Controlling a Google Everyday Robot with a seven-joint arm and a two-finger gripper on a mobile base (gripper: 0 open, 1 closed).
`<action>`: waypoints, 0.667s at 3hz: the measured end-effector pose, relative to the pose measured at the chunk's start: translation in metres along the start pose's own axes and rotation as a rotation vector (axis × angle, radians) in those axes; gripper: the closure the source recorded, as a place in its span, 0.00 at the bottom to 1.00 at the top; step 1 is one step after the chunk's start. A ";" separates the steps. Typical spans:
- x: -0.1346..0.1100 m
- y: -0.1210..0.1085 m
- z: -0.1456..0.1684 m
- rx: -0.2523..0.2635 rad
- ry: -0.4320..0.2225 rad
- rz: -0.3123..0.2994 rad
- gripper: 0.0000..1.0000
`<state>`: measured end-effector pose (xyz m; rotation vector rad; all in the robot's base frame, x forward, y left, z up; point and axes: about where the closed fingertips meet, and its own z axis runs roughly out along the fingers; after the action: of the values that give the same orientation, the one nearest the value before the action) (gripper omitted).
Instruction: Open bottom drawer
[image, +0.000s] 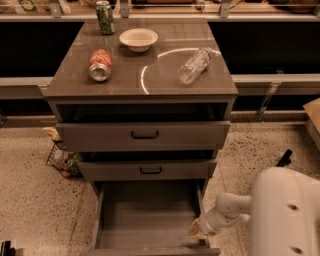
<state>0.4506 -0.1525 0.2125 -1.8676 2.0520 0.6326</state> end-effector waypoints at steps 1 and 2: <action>-0.005 0.010 -0.060 0.087 -0.143 0.047 1.00; -0.017 0.021 -0.126 0.180 -0.281 0.019 1.00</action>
Offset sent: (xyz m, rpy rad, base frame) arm -0.0264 -0.1164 0.2151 0.4246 -0.3355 -0.2497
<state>0.4409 -0.2008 0.3319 -1.5637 1.8791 0.6502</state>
